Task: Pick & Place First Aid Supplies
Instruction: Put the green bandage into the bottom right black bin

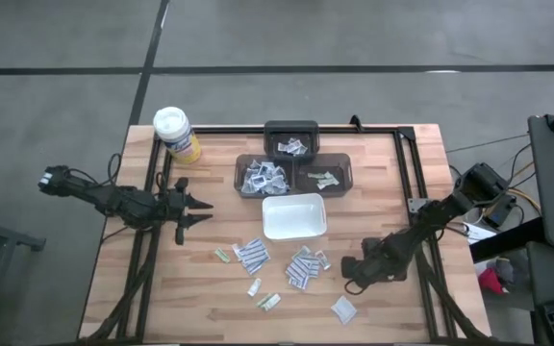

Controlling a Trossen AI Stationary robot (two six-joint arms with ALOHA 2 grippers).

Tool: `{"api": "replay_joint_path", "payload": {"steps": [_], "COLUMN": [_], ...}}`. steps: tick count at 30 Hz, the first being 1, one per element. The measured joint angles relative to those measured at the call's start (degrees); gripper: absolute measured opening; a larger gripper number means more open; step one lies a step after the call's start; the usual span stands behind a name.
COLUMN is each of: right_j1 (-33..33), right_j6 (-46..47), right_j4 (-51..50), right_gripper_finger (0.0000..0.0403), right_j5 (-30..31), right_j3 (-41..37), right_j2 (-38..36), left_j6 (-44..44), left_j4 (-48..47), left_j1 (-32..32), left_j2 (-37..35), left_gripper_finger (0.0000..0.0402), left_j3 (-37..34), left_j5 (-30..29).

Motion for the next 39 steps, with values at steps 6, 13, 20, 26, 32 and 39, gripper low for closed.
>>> {"api": "replay_joint_path", "payload": {"steps": [6,13,20,26,32,39], "right_j1": [0.1,0.1,0.1,0.1,0.1,0.2], "right_j6": [-0.1,-0.9,-1.8,-3.3,-5.0,-11.8], "right_j4": [-4.1,-4.9,-5.4,-5.7,-7.9,-21.1], "right_gripper_finger": [0.0087,0.0058,0.0030,0.0010,0.0008,0.0008], "right_j5": [0.1,-0.1,-0.5,-0.5,-1.4,0.4], "right_j3": [1.4,1.3,1.3,1.3,1.4,8.3], "right_j2": [-1.0,-1.0,-1.1,-1.1,-2.0,-4.1], "left_j6": [0.1,0.2,0.3,0.3,0.3,-0.2], "left_j4": [-0.1,-0.1,-0.1,-0.1,-0.1,0.0], "left_j1": [0.0,0.0,0.0,0.0,0.0,0.0], "left_j2": [0.0,0.0,0.0,0.0,0.0,0.0], "left_gripper_finger": [0.0117,0.0117,0.0117,0.0117,0.0117,0.0117], "left_j3": [0.0,0.0,0.0,0.0,0.0,0.0], "left_j5": [0.0,0.0,0.0,0.0,0.0,0.0]}}
